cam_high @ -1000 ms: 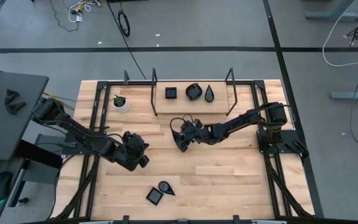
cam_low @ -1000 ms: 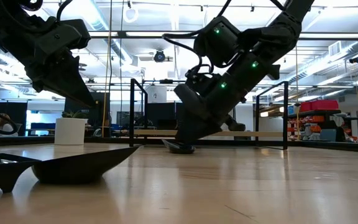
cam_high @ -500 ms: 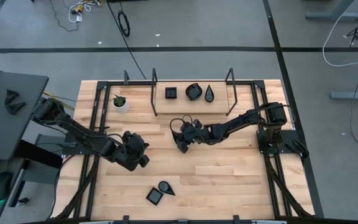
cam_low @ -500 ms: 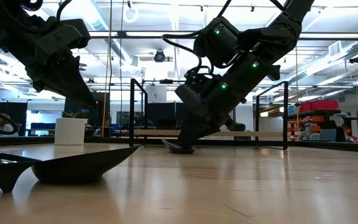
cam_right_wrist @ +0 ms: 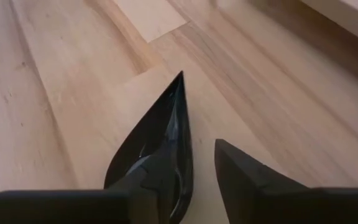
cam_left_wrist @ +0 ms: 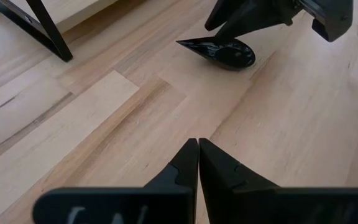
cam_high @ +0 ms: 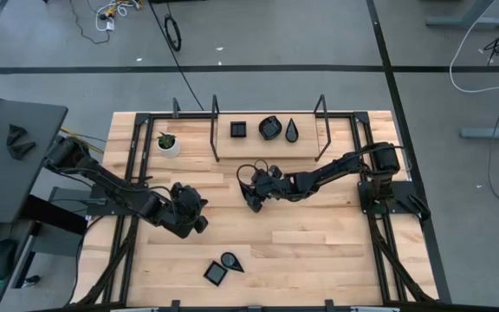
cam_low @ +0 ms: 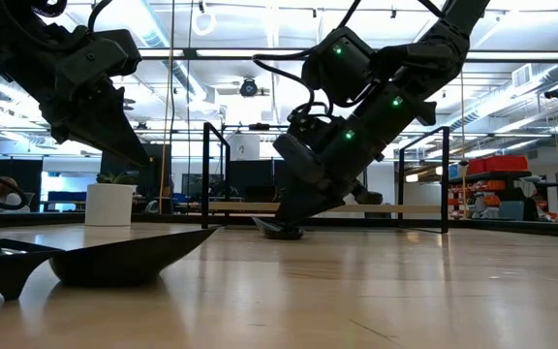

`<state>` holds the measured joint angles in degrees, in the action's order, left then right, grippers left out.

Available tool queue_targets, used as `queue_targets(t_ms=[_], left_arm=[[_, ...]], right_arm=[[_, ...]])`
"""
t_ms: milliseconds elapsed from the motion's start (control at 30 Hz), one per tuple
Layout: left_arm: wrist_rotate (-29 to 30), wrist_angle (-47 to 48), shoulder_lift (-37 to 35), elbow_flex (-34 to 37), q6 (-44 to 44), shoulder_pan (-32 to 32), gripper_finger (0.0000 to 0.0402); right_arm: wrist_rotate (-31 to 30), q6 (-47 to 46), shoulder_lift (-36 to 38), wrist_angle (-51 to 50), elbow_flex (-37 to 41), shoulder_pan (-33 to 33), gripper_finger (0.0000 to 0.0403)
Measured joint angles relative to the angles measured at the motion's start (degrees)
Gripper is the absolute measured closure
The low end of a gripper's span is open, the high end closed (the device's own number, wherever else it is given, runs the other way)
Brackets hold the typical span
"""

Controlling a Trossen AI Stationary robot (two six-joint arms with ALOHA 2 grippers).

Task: Pick & Place Mini shaped plates
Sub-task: Stack the black teardrop shaped bowl on top of the other black teardrop shaped bowl on the shelf

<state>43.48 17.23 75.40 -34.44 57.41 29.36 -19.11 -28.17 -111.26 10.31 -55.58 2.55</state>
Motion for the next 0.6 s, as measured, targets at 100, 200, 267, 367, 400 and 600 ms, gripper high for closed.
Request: queue_targets(t_ms=[100,200,267,367,400,600], left_arm=[[0.0,0.0,0.0,0.0,0.0,0.0,0.0385],[0.0,-0.02,0.0,0.0,0.0,0.0,0.0385],[0.0,-0.02,0.0,0.0,0.02,0.0,0.0385],[0.0,-0.02,0.0,0.0,0.02,0.0,0.0385],[0.0,-0.02,0.0,0.0,0.03,0.0,0.0385],[-0.01,-0.12,0.0,0.0,0.06,0.01,0.0385]], right_arm=[[0.59,0.69,0.0,-0.02,0.01,0.0,0.0294],[0.67,0.8,0.0,0.15,0.01,0.0,0.0307],[0.71,1.08,0.0,0.24,0.01,0.0,0.0316],[0.73,1.18,0.0,0.24,0.0,0.0,0.0326],[0.73,1.3,0.0,0.25,0.01,0.0,0.0328],[1.47,2.02,-2.39,2.4,-0.02,0.02,0.0329]])
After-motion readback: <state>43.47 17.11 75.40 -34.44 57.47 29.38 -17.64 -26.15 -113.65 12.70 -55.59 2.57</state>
